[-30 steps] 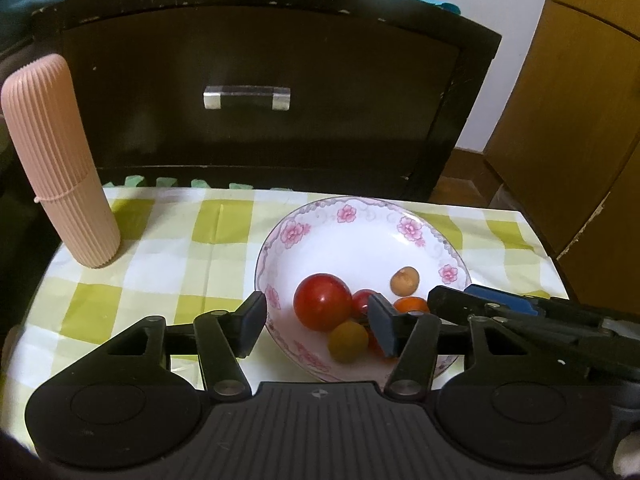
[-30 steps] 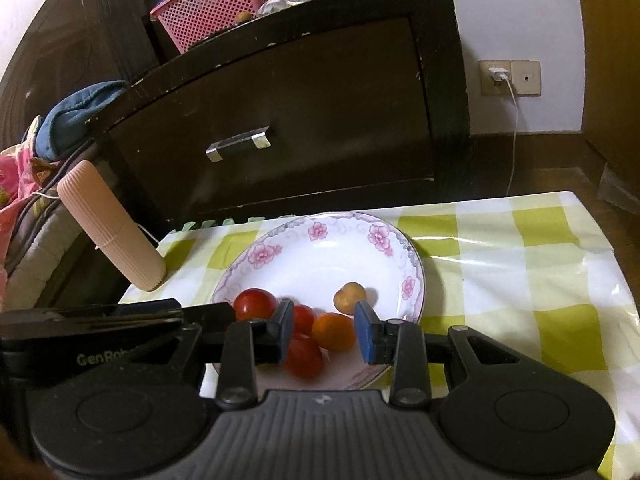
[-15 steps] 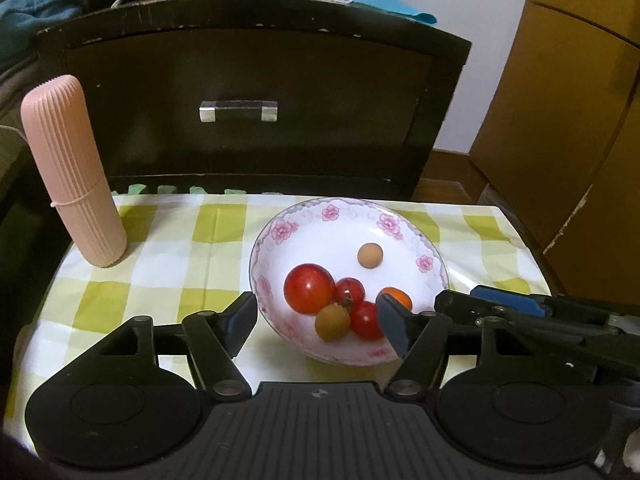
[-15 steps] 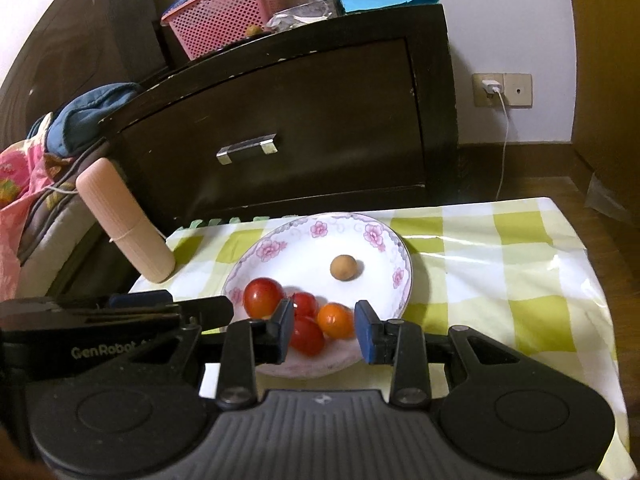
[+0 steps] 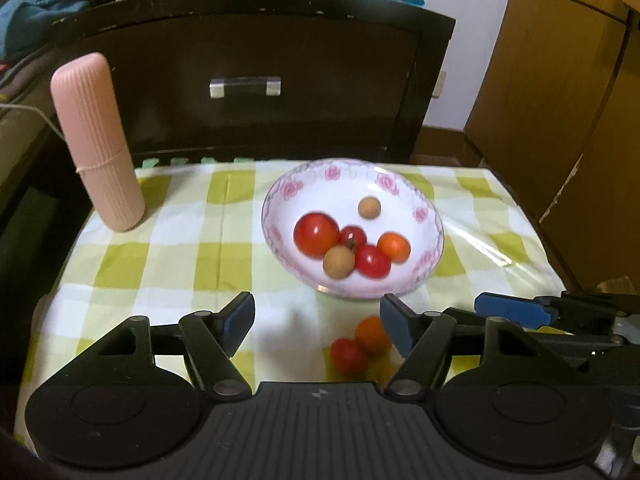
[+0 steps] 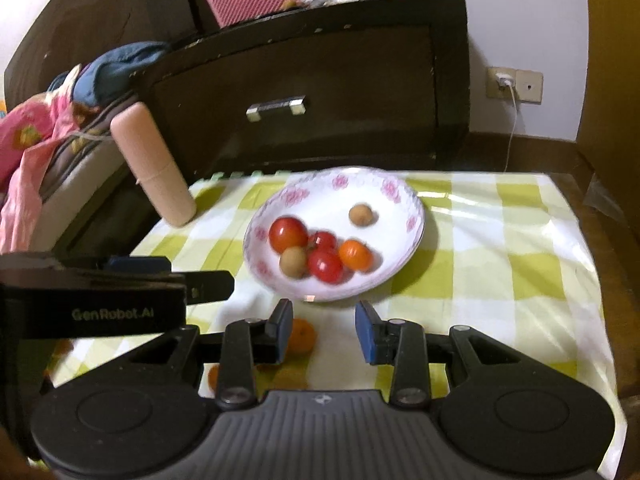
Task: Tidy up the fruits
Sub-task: 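Withdraw both tools from the plate toward the remaining fruits, then grasp the orange-red tomato with the left tool while the right tool grasps a brown fruit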
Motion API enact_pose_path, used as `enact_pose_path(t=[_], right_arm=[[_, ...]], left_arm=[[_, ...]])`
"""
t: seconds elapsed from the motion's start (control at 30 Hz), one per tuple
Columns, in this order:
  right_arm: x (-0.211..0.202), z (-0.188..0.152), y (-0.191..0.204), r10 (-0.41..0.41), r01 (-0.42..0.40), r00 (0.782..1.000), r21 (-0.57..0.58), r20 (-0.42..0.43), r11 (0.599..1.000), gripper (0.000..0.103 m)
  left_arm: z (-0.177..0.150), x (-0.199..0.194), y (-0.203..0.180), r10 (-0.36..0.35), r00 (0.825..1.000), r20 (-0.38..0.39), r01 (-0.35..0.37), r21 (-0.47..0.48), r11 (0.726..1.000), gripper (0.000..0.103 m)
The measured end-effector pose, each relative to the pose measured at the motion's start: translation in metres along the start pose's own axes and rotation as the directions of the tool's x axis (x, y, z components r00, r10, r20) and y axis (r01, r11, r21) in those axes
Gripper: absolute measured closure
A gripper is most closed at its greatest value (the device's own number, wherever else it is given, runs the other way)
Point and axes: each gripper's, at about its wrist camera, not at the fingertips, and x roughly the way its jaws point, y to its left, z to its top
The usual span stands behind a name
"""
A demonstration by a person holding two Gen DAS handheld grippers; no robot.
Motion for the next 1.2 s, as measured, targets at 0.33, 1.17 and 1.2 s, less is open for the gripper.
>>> enact_pose_path(t=[0.33,1.17,1.2], right_arm=[[0.001,-0.023,0.013,0.015,-0.016,0.998,-0.020,-0.057,1.000,0.068],[0.057,-0.032,0.024,0.001,-0.012,0.987,-0.068,-0.160,0.998,0.068],[0.058,-0.031,0.024,0.002,-0.013,0.987,-0.069,-0.158,0.998,0.068]], left_arm=[[-0.025,-0.015,0.009,0.007,0.999,-0.047,-0.007,0.004,1.000,0.027],[-0.044,-0.009,0.023,0.019,0.992,-0.124,-0.014,0.038,0.999,0.021],[-0.045,-0.008,0.022,0.019,0.992,-0.126,-0.014,0.044,0.999,0.021]])
